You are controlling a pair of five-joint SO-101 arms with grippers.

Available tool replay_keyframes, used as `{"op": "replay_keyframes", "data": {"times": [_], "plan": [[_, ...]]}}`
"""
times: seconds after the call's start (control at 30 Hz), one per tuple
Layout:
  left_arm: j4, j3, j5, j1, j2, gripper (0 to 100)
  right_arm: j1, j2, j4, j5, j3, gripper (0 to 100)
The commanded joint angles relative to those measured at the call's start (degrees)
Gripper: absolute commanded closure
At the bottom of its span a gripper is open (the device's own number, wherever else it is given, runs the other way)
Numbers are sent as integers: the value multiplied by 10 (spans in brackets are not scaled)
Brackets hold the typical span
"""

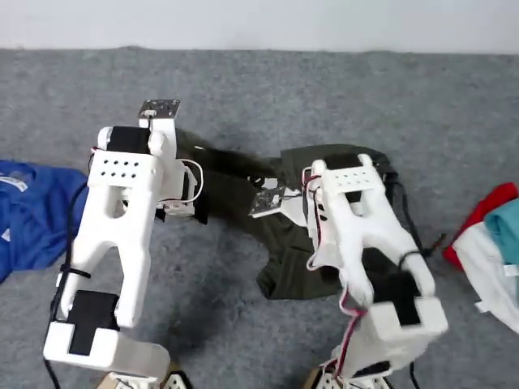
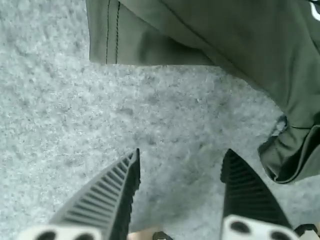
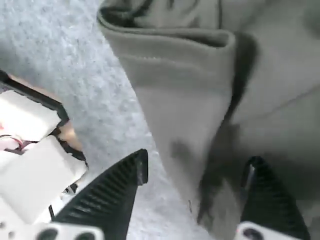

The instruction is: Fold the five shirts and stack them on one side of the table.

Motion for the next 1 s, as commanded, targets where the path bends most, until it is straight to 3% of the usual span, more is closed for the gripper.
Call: {"op": "replay_keyframes", "data": {"times": [0.0,0.2,0.33,0.6,0.77,0.97], "plan": [[18,-1,-4,1,-23,746,-4,71,0,-6,-79,715],[18,-1,-3,1,-23,746,-3,169,23,-26,-179,931],[18,-1,-3,1,-23,746,3,185,27,-26,-197,980],[18,-1,-4,1,-23,746,40,178,97,48,-197,988],[18,-1,-5,1,-23,746,127,118,98,99,-183,988],[17,-1,-5,4,-22,746,177,-4,98,184,-4,988]]}}
